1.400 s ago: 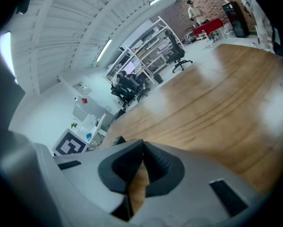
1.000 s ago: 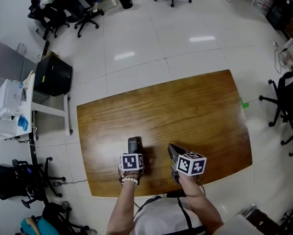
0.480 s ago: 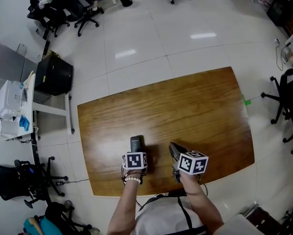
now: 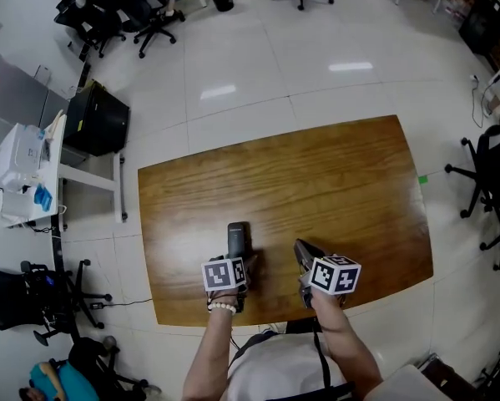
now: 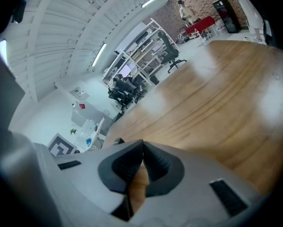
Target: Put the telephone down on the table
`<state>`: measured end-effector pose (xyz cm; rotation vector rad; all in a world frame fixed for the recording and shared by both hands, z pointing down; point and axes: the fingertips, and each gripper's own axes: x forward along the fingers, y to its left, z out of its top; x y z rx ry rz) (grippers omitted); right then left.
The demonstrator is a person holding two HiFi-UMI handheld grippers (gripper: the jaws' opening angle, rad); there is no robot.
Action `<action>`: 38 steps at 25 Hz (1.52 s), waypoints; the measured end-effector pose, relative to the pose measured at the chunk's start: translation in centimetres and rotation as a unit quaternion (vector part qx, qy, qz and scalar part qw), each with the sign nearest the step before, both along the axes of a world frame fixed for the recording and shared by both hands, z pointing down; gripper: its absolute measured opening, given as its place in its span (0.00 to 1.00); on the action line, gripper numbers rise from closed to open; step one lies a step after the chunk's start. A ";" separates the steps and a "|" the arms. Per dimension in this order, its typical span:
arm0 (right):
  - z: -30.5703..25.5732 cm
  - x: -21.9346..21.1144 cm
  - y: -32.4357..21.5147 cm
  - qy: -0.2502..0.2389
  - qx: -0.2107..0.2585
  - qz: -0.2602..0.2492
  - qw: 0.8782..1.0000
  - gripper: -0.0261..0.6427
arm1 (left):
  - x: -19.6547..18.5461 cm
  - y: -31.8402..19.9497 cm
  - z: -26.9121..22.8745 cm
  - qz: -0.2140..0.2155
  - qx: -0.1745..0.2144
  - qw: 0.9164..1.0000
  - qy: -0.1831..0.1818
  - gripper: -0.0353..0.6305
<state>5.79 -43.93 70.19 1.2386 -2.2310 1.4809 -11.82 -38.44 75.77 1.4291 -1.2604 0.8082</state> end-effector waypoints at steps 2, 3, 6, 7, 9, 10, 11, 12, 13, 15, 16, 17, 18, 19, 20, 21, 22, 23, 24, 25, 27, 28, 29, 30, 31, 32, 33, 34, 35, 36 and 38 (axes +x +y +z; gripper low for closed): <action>-0.5 -0.8 0.3 0.000 0.008 -0.004 1.000 0.04 | -0.7 -0.1 -1.2 -0.010 0.034 0.999 0.017 0.72; -0.9 -1.2 0.5 -0.001 0.014 -0.007 1.000 0.04 | -1.1 -0.1 -1.8 -0.013 0.053 0.998 0.020 0.72; -2.2 -1.9 1.3 0.003 0.035 -0.015 0.999 0.04 | -2.1 0.1 -3.8 -0.021 0.104 0.994 0.022 0.65; -2.7 -2.0 1.8 0.007 0.042 -0.016 0.999 0.04 | -2.5 0.4 -4.4 -0.027 0.118 0.992 0.023 0.61; -3.8 -2.3 3.0 0.013 0.056 -0.018 0.998 0.04 | -3.3 1.3 -5.9 -0.039 0.146 0.988 0.026 0.57; -4.4 -2.4 3.6 0.017 0.063 -0.018 0.998 0.04 | -3.7 1.8 -6.7 -0.045 0.159 0.986 0.029 0.55; -5.1 -2.5 4.2 0.020 0.071 -0.019 0.997 0.04 | -3.9 2.4 -7.4 -0.050 0.172 0.983 0.034 0.50; -5.9 -2.7 4.6 0.023 0.080 -0.021 0.996 0.04 | -4.1 2.9 -8.2 -0.054 0.185 0.980 0.042 0.47; -6.6 -2.9 5.0 0.026 0.091 -0.023 0.995 0.04 | -4.1 3.3 -8.9 -0.057 0.198 0.977 0.052 0.41; -8.0 -3.6 6.1 0.033 0.112 -0.029 0.993 0.04 | -4.6 4.3 -10.2 -0.061 0.223 0.971 0.066 0.26; -8.7 -4.1 6.8 0.036 0.122 -0.032 0.991 0.04 | -5.0 5.0 -10.8 -0.062 0.233 0.968 0.064 0.21; -9.3 -4.7 7.7 0.040 0.130 -0.033 0.990 0.04 | -5.6 5.8 -11.3 -0.062 0.241 0.967 0.058 0.15; -9.8 -5.2 8.7 0.043 0.138 -0.034 0.989 0.04 | -6.2 6.7 -11.9 -0.063 0.250 0.965 0.053 0.11; -10.3 -5.7 9.7 0.047 0.146 -0.034 0.988 0.04 | -6.8 7.6 -12.4 -0.065 0.260 0.962 0.050 0.06; -10.8 -6.0 10.8 0.051 0.154 -0.032 0.986 0.04 | -7.3 8.5 -13.0 -0.069 0.271 0.959 0.051 0.05; -11.2 -6.2 11.9 0.054 0.161 -0.028 0.985 0.04 | -7.6 9.4 -13.5 -0.073 0.282 0.955 0.056 0.05; -11.7 -6.3 13.0 0.057 0.168 -0.023 0.984 0.04 | -7.9 10.3 -14.1 -0.076 0.293 0.951 0.062 0.05; -12.2 -6.2 14.0 0.060 0.174 -0.018 0.983 0.04 | -8.0 11.1 -14.6 -0.078 0.302 0.948 0.068 0.05; -12.6 -6.0 15.1 0.062 0.179 -0.013 0.982 0.04 | -7.8 11.9 -15.2 -0.077 0.311 0.944 0.073 0.05; -13.0 -5.7 16.2 0.064 0.182 -0.007 0.981 0.04 | -7.6 12.7 -15.8 -0.074 0.319 0.942 0.078 0.05; -13.4 -4.9 18.3 0.069 0.183 0.001 0.981 0.04 | -6.8 14.1 -16.7 -0.067 0.330 0.937 0.088 0.05; -13.5 -4.6 19.2 0.072 0.183 0.003 0.981 0.04 | -6.4 14.7 -17.1 -0.063 0.333 0.936 0.093 0.05; -13.6 -4.3 20.1 0.075 0.182 0.005 0.980 0.04 | -6.0 15.2 -17.4 -0.059 0.334 0.936 0.097 0.05; -13.7 -4.0 20.8 0.078 0.183 0.006 0.980 0.04 | -5.6 15.7 -17.5 -0.053 0.334 0.936 0.099 0.05; -13.8 -3.7 21.3 0.081 0.185 0.008 0.979 0.04 | -5.2 16.2 -17.6 -0.047 0.332 0.937 0.100 0.05; -14.0 -3.3 21.7 0.082 0.187 0.009 0.979 0.04 | -4.6 16.6 -17.5 -0.040 0.327 0.939 0.099 0.05; -14.1 -2.8 22.0 0.082 0.189 0.011 0.978 0.04 | -3.9 16.9 -17.5 -0.030 0.322 0.941 0.096 0.05; -14.2 -2.4 22.3 0.082 0.190 0.014 0.978 0.04 | -3.1 17.4 -17.6 -0.018 0.319 0.943 0.091 0.05; -14.4 -1.9 22.6 0.081 0.192 0.016 0.978 0.04 | -2.3 17.7 -17.9 -0.005 0.319 0.944 0.087 0.05; -14.6 -1.6 22.8 0.080 0.194 0.017 0.978 0.04 | -1.6 18.1 -18.2 0.006 0.321 0.943 0.085 0.05; -15.1 -1.5 23.3 0.078 0.199 0.011 0.977 0.04 | -0.7 18.8 -19.0 0.013 0.327 0.941 0.088 0.05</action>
